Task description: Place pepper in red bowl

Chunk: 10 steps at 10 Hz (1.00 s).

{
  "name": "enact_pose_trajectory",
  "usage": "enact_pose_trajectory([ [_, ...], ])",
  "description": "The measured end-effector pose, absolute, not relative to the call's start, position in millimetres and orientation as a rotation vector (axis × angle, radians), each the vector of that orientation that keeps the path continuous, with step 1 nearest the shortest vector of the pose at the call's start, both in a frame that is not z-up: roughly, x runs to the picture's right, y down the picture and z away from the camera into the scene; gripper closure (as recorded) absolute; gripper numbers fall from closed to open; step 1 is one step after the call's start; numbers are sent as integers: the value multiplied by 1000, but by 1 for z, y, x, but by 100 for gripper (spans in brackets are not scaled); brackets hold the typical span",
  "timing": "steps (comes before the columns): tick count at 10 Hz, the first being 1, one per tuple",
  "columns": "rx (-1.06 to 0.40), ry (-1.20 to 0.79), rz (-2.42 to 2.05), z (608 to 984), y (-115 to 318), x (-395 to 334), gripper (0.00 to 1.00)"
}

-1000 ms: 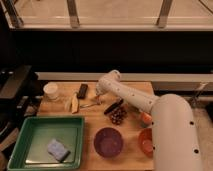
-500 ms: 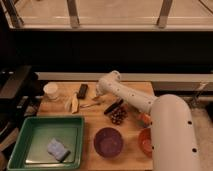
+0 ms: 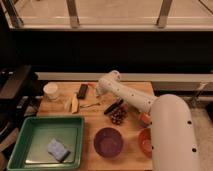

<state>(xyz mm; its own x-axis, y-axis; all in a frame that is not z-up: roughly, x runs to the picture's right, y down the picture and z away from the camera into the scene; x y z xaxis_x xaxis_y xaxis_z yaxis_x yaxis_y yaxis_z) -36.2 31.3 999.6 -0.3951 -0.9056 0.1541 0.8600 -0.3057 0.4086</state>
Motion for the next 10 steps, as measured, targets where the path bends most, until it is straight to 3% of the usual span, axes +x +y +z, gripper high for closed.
enact_pose_trajectory([
  [5, 124, -517, -1916, 997, 32, -38, 100],
  [10, 170, -478, -1895, 920, -28, -1, 100],
])
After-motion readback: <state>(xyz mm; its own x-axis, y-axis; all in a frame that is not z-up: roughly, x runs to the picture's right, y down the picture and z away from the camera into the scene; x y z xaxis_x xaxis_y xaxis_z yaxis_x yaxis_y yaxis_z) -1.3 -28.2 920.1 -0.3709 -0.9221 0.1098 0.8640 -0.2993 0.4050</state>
